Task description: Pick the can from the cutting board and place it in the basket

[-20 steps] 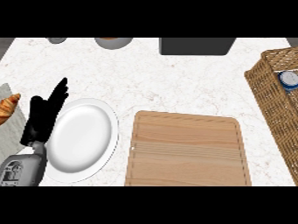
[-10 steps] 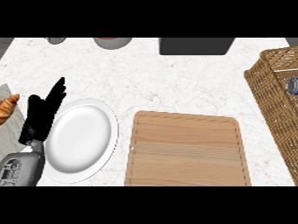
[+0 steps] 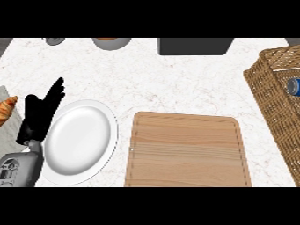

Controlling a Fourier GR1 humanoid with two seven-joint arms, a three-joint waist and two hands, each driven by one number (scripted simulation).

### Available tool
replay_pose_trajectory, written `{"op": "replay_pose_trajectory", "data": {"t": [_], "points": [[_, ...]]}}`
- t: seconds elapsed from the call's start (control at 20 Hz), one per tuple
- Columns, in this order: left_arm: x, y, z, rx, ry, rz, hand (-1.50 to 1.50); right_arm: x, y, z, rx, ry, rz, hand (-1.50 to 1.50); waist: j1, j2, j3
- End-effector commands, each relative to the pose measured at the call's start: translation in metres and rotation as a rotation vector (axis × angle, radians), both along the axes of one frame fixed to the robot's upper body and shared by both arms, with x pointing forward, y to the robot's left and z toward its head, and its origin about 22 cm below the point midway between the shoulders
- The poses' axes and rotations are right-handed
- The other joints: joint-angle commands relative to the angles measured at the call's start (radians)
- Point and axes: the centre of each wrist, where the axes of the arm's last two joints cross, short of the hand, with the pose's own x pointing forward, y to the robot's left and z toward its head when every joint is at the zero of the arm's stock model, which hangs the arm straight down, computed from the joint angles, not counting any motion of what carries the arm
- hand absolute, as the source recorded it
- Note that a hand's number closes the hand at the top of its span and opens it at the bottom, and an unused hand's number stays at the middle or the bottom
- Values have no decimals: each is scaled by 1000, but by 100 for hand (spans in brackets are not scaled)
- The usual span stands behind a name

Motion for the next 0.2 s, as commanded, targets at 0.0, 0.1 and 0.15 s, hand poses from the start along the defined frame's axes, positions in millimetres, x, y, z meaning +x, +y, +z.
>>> {"op": "replay_pose_trajectory", "data": {"t": [0.0, 0.1, 0.15], "points": [[8, 10, 15, 5, -14, -3, 0, -47, -41, 8, 41, -20, -52, -150, 1, 2, 1], [-11, 5, 5, -3, -6, 8, 0, -76, -60, -14, 52, -31, -49, -150, 3, 0, 2], [-7, -11, 2, -2, -8, 5, 0, -84, -66, 6, 69, -38, -44, -150, 0, 0, 1]]}}
